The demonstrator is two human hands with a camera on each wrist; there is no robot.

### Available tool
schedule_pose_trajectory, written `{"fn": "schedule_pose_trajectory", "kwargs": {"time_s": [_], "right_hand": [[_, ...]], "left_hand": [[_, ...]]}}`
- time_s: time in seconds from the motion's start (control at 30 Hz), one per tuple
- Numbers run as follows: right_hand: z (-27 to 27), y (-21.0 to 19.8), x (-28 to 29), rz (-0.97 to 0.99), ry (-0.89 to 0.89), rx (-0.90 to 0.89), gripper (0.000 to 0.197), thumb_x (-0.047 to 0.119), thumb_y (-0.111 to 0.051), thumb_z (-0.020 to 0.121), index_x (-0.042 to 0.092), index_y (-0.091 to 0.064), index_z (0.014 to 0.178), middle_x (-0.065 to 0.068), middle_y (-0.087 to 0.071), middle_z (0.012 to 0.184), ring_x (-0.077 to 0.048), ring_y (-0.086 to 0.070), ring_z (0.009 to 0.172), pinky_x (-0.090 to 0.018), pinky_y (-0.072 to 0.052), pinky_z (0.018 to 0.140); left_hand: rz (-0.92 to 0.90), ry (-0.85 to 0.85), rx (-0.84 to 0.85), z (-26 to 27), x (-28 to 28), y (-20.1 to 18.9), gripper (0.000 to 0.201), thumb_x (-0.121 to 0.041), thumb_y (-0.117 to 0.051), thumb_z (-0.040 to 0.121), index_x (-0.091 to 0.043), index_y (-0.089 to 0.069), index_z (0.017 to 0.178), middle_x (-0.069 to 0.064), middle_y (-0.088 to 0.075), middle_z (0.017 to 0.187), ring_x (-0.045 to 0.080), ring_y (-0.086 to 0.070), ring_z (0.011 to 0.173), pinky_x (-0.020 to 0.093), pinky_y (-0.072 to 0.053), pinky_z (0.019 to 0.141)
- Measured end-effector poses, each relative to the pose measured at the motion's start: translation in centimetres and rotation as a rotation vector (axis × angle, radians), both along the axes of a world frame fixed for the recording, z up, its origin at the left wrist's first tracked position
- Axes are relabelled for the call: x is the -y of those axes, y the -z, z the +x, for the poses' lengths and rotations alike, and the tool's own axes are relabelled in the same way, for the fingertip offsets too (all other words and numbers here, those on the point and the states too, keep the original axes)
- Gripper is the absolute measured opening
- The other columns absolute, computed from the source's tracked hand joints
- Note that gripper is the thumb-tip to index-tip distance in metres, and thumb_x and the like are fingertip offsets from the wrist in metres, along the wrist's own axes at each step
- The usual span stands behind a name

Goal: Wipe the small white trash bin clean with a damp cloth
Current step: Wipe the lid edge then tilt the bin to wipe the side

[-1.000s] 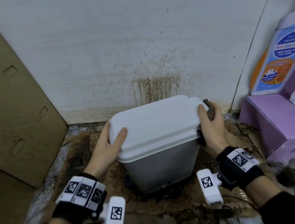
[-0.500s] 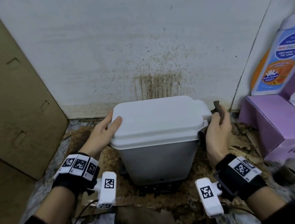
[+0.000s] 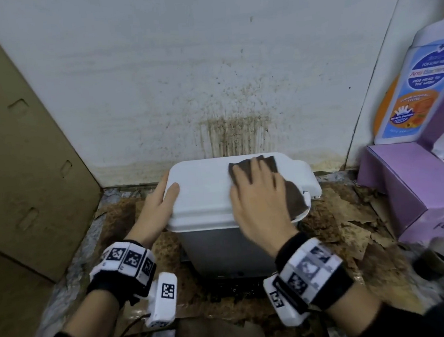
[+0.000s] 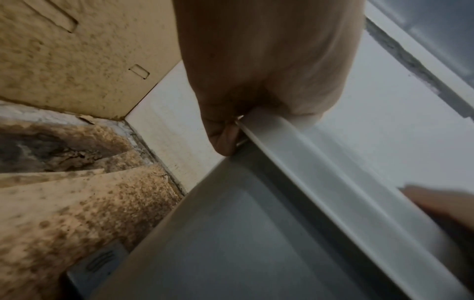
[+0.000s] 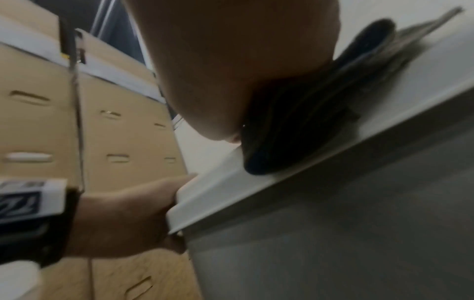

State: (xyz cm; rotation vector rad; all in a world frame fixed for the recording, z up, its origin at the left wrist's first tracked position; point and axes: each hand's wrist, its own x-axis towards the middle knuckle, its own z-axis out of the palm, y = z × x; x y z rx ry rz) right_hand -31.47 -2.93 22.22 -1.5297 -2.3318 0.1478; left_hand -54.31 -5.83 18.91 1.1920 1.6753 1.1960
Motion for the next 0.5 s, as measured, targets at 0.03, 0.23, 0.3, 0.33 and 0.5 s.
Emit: {"fn": "schedule_pose_trajectory", "kwargs": {"time_s": [0.03,0.23,0.3,0.33,0.5], "right_hand": [[-1.4,0.3,0.7,0.014,-0.008,0.049,0.059,0.039,-0.014,0.108,0.016,-0.028,0.161,-0.025,-0.022,0.168,-0.037,-0.019,0.157,-0.054,-0.016,0.125],[-5.0,1.4,1.7,0.118,-0.126,0.076,0.063,0.040,-0.014,0.107,0.012,-0.037,0.158,-0.029,-0.035,0.162,-0.040,-0.031,0.153,-0.054,-0.027,0.120],[-3.2,1.4,1.2,0.142,-0.135,0.089,0.057,0.039,-0.020,0.108,0.015,-0.041,0.156,-0.024,-0.039,0.161,-0.037,-0.036,0.151,-0.052,-0.032,0.118],[-1.9,1.5,0.7,0.158,-0.124,0.097,0.055,0.038,-0.023,0.108,0.016,-0.042,0.155,-0.022,-0.041,0.161,-0.035,-0.037,0.151,-0.051,-0.033,0.119],[4.1,2.0,-1.8,0.191,0.099,-0.060,0.054,0.042,-0.025,0.109,0.021,-0.050,0.153,-0.011,-0.045,0.161,-0.024,-0.037,0.152,-0.045,-0.025,0.125]], "left_hand": [[-0.006,-0.018,-0.043,-0.3,-0.2,0.6,0.059,-0.068,-0.042,0.097,-0.055,-0.028,0.153,-0.014,-0.039,0.157,0.009,-0.039,0.141,0.040,-0.031,0.118],[0.006,-0.016,-0.082,-1.5,-0.9,2.4,0.063,-0.080,-0.039,0.089,-0.062,-0.028,0.148,-0.010,-0.039,0.159,0.017,-0.038,0.145,0.052,-0.027,0.121],[-0.009,-0.025,-0.087,-2.1,-1.2,2.9,0.061,-0.085,-0.037,0.087,-0.068,-0.027,0.145,-0.007,-0.034,0.163,0.020,-0.030,0.150,0.057,-0.023,0.121],[-0.026,-0.023,-0.085,-2.3,-1.4,3.0,0.060,-0.087,-0.037,0.086,-0.072,-0.026,0.143,-0.007,-0.030,0.165,0.020,-0.023,0.154,0.059,-0.020,0.121],[-0.053,-0.018,-0.073,-2.2,-1.4,2.7,0.060,-0.090,-0.038,0.083,-0.076,-0.023,0.140,-0.008,-0.020,0.168,0.019,-0.012,0.157,0.063,-0.017,0.120]]}}
